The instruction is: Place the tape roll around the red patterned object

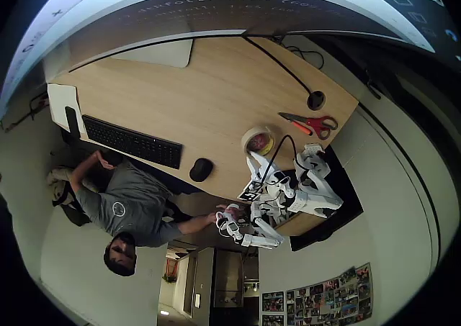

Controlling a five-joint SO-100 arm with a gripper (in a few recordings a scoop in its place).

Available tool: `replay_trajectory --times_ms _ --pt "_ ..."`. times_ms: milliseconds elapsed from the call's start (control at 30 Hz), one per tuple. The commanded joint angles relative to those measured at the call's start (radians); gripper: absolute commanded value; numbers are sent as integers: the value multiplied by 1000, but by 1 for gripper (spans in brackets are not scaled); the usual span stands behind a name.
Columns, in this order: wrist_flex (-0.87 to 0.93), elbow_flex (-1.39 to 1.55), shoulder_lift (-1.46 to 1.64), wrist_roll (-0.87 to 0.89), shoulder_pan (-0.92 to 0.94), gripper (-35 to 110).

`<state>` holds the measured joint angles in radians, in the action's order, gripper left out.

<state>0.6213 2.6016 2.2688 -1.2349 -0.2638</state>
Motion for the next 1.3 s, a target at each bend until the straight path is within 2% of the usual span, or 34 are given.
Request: replay_trajectory --times_ms 0,233,567,667,767,967,1267 --pt "9 -58 6 -2 -31 1" --pt "-61 -77 -94 52 -89 2" --pt "-5 -69 -18 58 -104 24" --pt "72 -98 6 41 -124 38" --pt "204 -225 0 21 -169 44" --pt "463 -577 -153 -11 -238 43" --pt "663 -801 -219 9 -311 42"
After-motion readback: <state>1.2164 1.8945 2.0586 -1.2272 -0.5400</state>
